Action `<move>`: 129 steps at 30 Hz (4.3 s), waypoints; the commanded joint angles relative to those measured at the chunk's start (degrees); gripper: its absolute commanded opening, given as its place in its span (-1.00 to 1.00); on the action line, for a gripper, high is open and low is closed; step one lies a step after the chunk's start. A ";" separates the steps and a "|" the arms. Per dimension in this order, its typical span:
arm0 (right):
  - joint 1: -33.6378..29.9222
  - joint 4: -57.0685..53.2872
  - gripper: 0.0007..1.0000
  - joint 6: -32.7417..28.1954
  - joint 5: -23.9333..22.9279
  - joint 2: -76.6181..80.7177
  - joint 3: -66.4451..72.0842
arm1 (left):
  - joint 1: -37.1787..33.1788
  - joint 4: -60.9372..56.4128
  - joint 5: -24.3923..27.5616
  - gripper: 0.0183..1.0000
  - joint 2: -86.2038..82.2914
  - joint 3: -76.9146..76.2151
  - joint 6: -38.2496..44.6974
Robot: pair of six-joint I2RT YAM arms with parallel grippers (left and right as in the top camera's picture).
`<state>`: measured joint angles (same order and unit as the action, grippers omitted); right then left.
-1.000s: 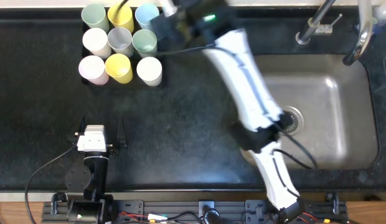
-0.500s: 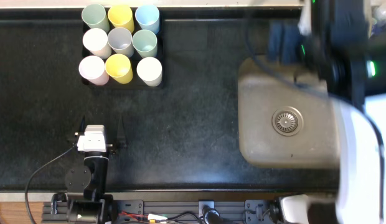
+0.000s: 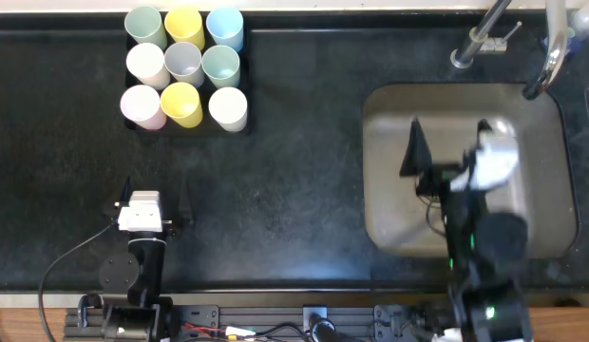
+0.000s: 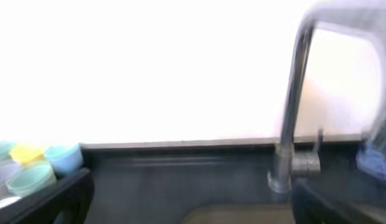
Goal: Store Cups
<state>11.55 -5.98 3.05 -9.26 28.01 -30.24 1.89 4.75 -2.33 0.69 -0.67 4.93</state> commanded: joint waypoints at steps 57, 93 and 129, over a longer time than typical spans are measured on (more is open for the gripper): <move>-13.66 2.23 0.99 -3.45 0.72 -27.78 29.97 | 0.42 -0.07 0.15 1.00 -0.52 0.22 1.05; -13.66 1.53 1.00 -3.45 7.76 -27.76 29.97 | 0.42 -0.07 0.15 1.00 -0.52 0.22 1.05; -13.66 1.53 1.00 -3.45 7.78 -27.76 29.97 | 0.42 -0.07 0.15 0.99 -0.52 0.22 1.05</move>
